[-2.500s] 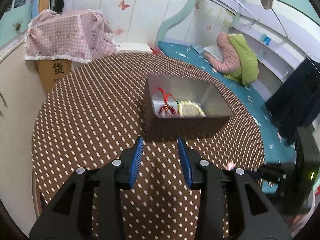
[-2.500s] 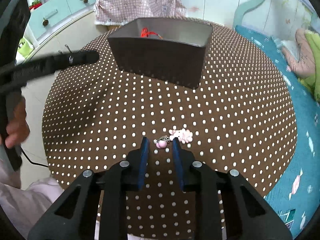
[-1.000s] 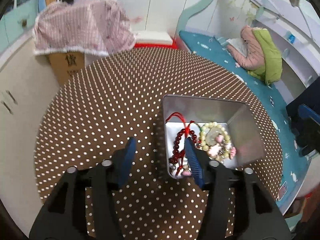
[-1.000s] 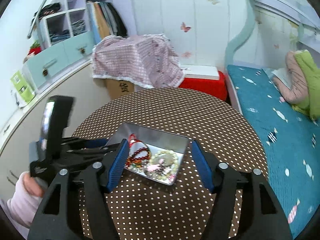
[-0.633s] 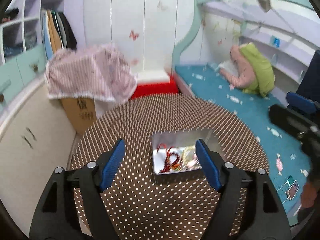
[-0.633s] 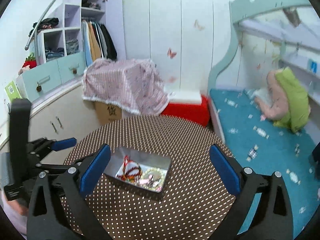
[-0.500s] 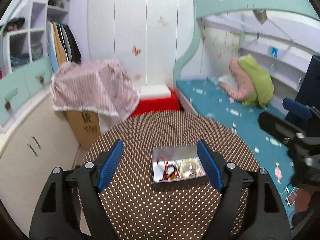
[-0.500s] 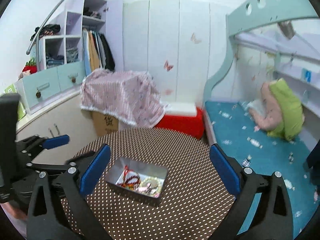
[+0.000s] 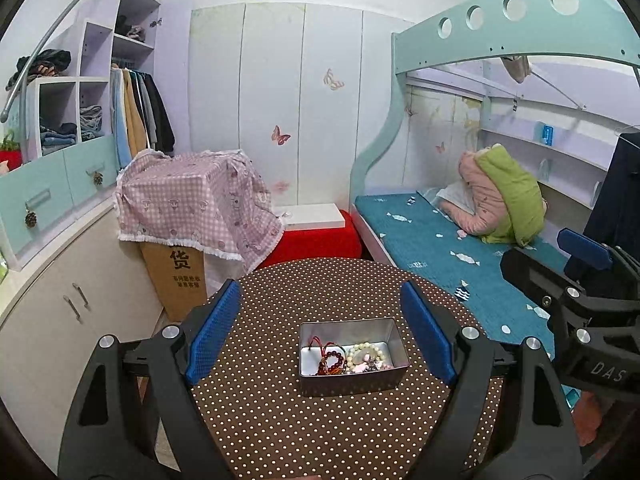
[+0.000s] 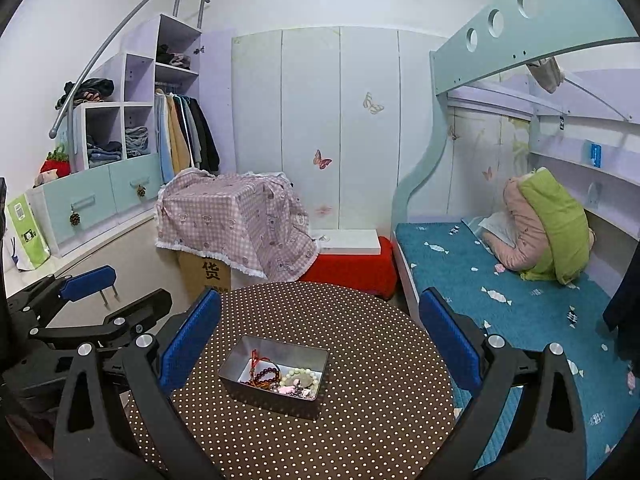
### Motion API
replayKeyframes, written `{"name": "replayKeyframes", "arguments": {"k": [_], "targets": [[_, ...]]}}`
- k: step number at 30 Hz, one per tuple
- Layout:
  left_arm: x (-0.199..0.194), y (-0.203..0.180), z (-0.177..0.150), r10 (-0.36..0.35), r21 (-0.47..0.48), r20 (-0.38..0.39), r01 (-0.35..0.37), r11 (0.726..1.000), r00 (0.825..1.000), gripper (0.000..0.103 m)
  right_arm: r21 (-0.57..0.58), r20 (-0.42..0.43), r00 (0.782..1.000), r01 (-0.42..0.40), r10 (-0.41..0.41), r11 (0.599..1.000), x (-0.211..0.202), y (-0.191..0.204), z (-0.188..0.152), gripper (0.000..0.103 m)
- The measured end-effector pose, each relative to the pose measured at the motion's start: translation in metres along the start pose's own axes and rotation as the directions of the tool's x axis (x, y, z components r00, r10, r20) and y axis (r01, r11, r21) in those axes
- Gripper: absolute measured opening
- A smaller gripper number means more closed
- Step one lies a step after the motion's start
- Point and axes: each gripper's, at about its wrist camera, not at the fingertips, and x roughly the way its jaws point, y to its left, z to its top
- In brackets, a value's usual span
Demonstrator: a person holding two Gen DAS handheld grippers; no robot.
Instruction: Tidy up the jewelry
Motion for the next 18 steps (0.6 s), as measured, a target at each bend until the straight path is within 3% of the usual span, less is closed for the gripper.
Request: {"name": "replayKeyframes", "arguments": {"k": [18], "targets": [[0.0014,0.001,0.0,0.003,-0.004,-0.01,-0.003,1.0,1.0,0.082,0.008,-0.01,1.0,0.012,-0.012,1.0,-0.001,0.0055,0.0011,0.096]]}}
